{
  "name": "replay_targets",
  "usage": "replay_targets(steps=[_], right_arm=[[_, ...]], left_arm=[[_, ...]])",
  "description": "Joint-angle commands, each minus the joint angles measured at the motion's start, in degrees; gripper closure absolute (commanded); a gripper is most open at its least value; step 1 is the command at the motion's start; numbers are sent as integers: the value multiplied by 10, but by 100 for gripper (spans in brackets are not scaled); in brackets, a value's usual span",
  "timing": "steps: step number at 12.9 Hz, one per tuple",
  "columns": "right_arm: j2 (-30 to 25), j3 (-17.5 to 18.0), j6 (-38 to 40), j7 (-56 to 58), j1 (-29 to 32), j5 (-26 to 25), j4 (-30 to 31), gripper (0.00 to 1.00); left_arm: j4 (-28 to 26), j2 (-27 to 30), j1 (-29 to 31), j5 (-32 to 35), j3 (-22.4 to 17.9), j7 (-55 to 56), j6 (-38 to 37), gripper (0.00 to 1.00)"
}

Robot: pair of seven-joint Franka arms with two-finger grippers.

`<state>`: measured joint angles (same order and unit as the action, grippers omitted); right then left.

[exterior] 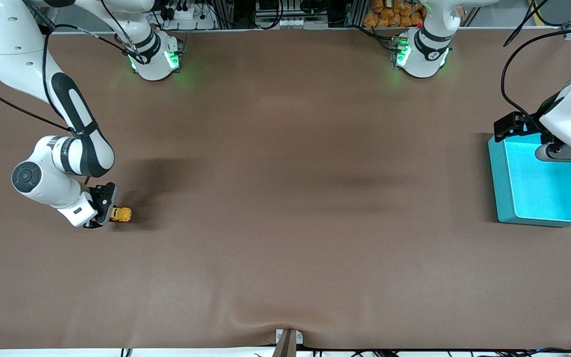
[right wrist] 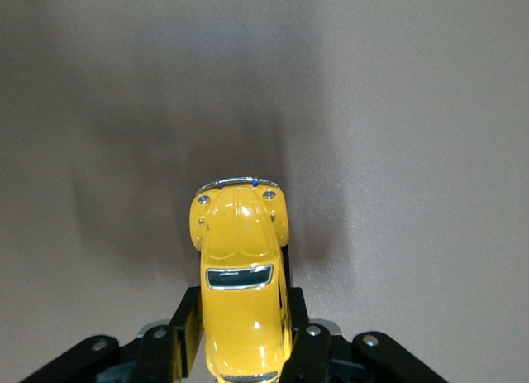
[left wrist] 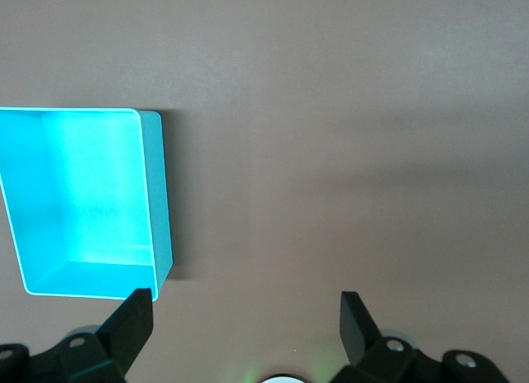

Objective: Wind and store yellow beetle car
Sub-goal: 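Drag the held car backward along the table with the right gripper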

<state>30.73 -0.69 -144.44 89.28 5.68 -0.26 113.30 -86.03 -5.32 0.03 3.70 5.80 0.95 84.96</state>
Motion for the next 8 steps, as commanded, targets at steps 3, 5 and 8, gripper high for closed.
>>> replay_targets(steps=[3, 5, 8], right_arm=[[21, 5, -7, 9, 25, -8, -6, 100], [27, 6, -13, 26, 33, -8, -6, 100], [28, 6, -12, 53, 54, -8, -7, 100]], left_arm=[[-1, 3, -2, -1, -1, 9, -2, 0], [-1, 3, -2, -1, -1, 8, -2, 0], [-1, 3, -2, -1, -1, 9, -2, 0]])
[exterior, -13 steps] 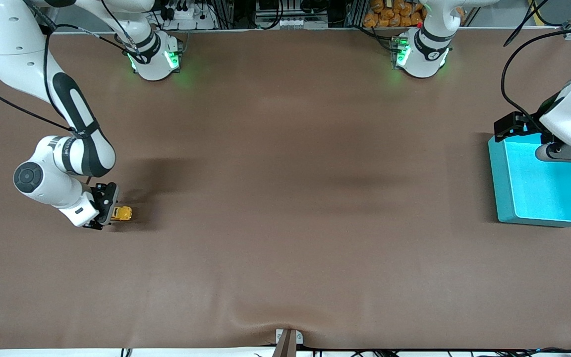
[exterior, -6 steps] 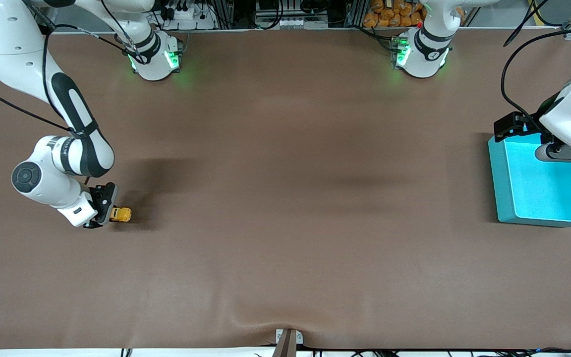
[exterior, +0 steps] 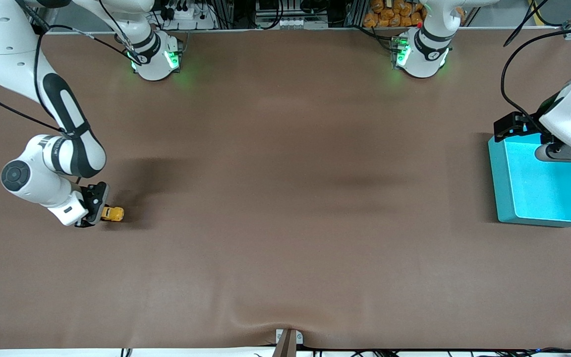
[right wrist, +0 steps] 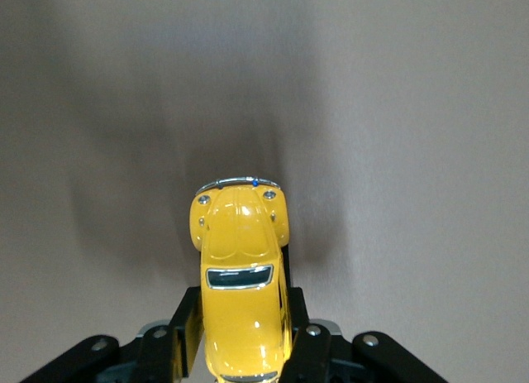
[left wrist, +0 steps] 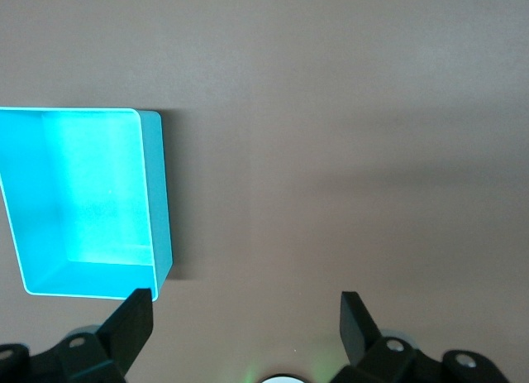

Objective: Wind and store yellow beetle car
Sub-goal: 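Drag the held car backward along the table with the right gripper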

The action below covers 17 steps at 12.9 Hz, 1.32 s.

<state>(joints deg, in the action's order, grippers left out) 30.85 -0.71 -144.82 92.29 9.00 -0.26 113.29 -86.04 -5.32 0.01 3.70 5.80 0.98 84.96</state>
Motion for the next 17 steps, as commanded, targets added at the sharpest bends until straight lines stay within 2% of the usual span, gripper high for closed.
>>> replay_targets(steps=[1, 14, 15, 16, 17], right_arm=[[29, 5, -7, 32, 27, -8, -8, 100], [69, 5, -2, 143, 113, -7, -47, 100], [69, 6, -4, 143, 115, -6, -47, 75], [69, 6, -6, 148, 117, -1, -47, 1], [68, 7, -5, 155, 120, 0, -48, 0]], left_arm=[[-1, 3, -2, -1, -1, 9, -2, 0], [-3, 3, -2, -1, -1, 9, -2, 0], [-3, 3, -2, -1, -1, 9, -2, 0], [-3, 3, -2, -1, -1, 9, -2, 0], [-3, 3, -2, -1, -1, 9, -2, 0]])
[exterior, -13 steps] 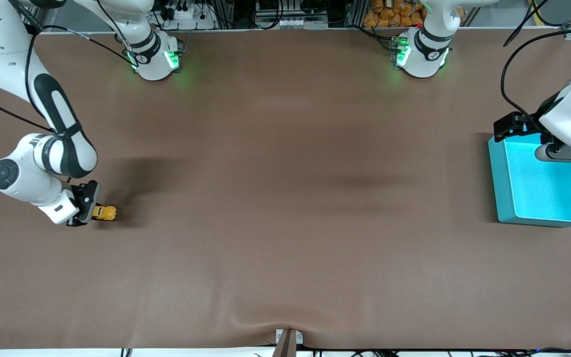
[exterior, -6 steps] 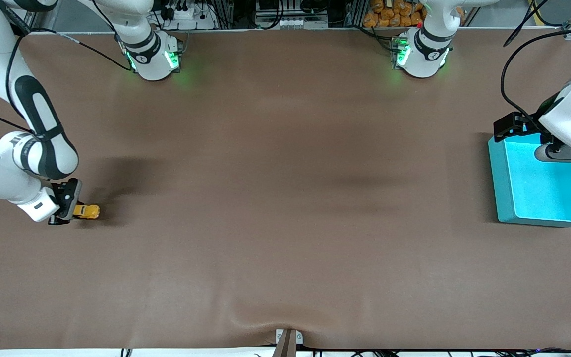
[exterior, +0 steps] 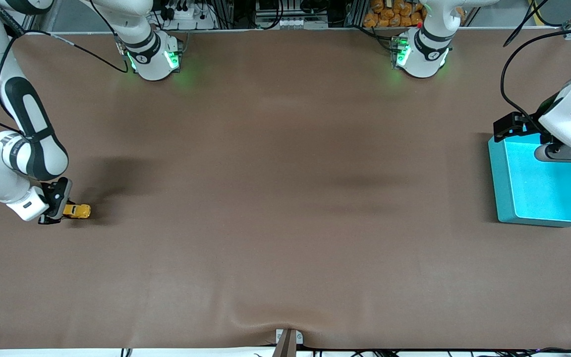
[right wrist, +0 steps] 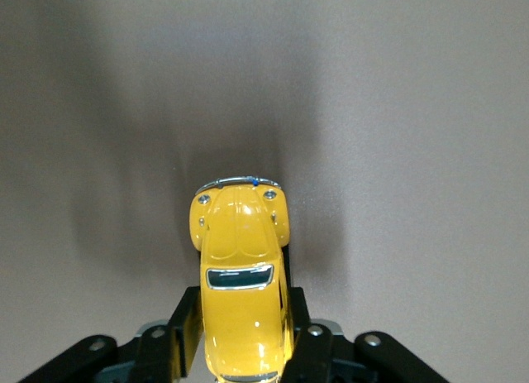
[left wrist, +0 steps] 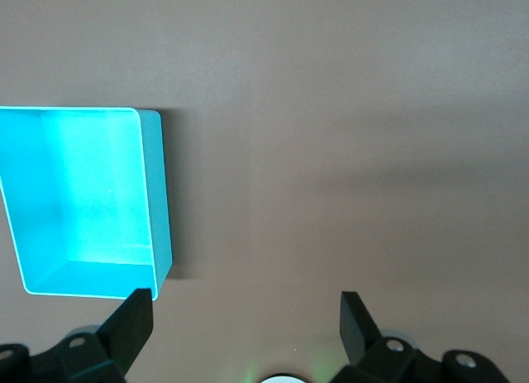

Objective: Wind and store yellow beetle car
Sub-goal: 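Drag the held car backward along the table with the right gripper, then open the right gripper to release the car rolling toward the bin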

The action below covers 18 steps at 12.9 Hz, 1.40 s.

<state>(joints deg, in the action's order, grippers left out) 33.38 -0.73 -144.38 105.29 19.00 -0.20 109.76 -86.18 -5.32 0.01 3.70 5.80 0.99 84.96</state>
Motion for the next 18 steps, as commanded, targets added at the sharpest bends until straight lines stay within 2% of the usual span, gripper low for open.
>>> replay_targets(steps=[1, 10, 18], right_arm=[[42, 8, -9, 25, 21, 0, -16, 0], [34, 10, -5, 25, 19, 1, -17, 0], [-19, 25, 30, -6, 12, 6, -17, 0]], left_arm=[[-1, 3, -2, -1, -1, 9, -2, 0], [-1, 3, -2, -1, -1, 9, -2, 0], [-5, 2, 2, -1, -3, 8, -1, 0]])
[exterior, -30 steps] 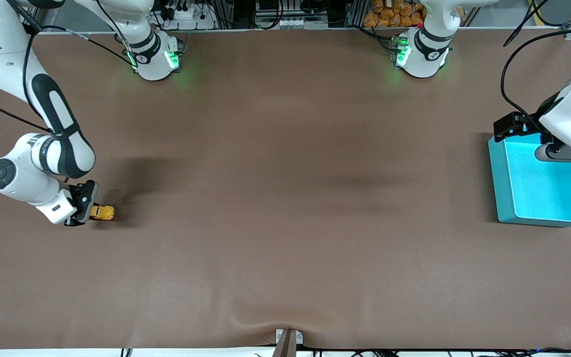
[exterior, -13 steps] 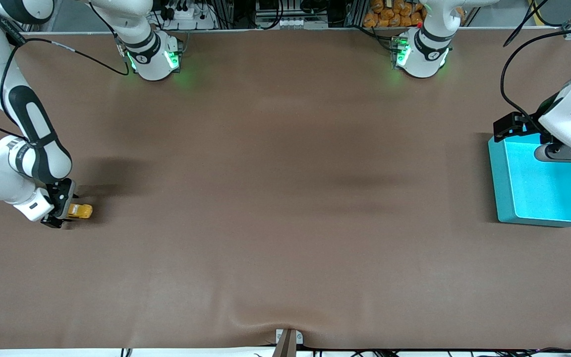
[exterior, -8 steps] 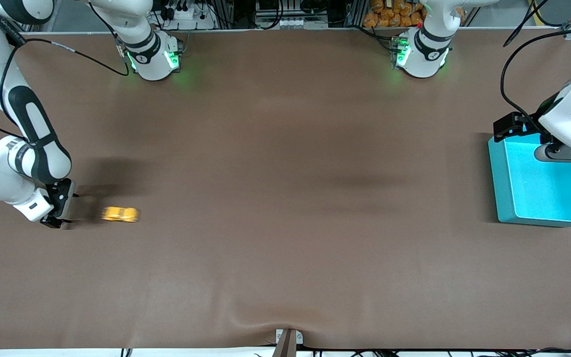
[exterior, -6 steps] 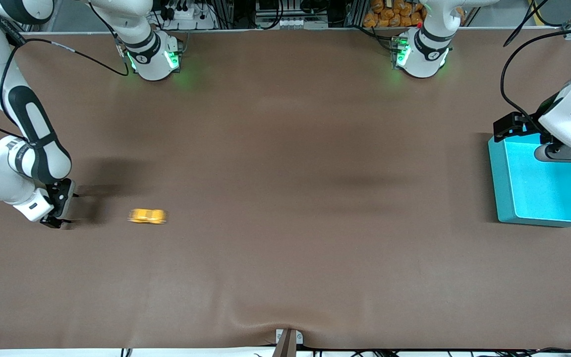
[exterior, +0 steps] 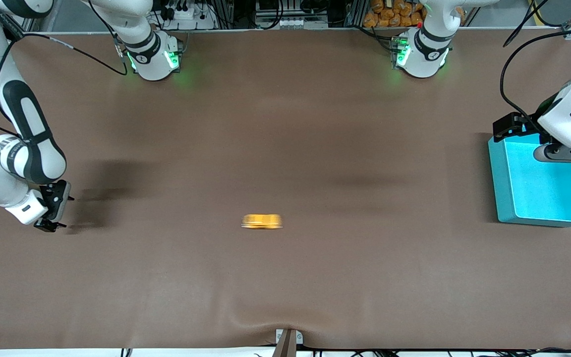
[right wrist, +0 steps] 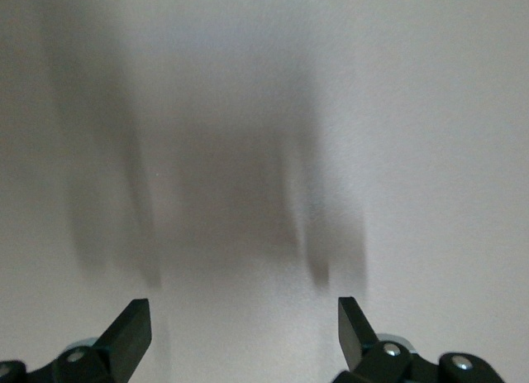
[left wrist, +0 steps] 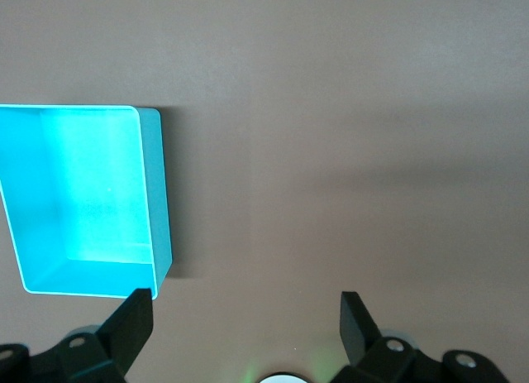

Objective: Wind and store yellow beetle car
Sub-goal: 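Open the right gripper to release the car rolling toward the bin, then lower the left gripper toward the car beside the teal bin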

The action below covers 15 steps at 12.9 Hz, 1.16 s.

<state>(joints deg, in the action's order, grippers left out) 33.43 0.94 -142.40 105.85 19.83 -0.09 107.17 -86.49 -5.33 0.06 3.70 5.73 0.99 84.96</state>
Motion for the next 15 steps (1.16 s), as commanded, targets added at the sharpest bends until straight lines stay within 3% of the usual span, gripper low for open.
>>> replay_targets(steps=[1, 5, 11, 15], right_arm=[[-24, 9, 11, -18, 3, 4, 10, 0], [-56, 33, 59, -59, -3, 4, 9, 0], [-117, 32, 122, -169, -46, 3, 11, 0], [-157, 32, 158, -247, -66, 3, 13, 0]], left_arm=[[-3, 1, 5, -1, -2, 8, -1, 0], [-8, -2, 8, -1, -5, 8, -2, 0], [-25, -18, 13, -1, -4, 30, 6, 0], [-104, -24, 13, 1, -3, 218, 105, 0]])
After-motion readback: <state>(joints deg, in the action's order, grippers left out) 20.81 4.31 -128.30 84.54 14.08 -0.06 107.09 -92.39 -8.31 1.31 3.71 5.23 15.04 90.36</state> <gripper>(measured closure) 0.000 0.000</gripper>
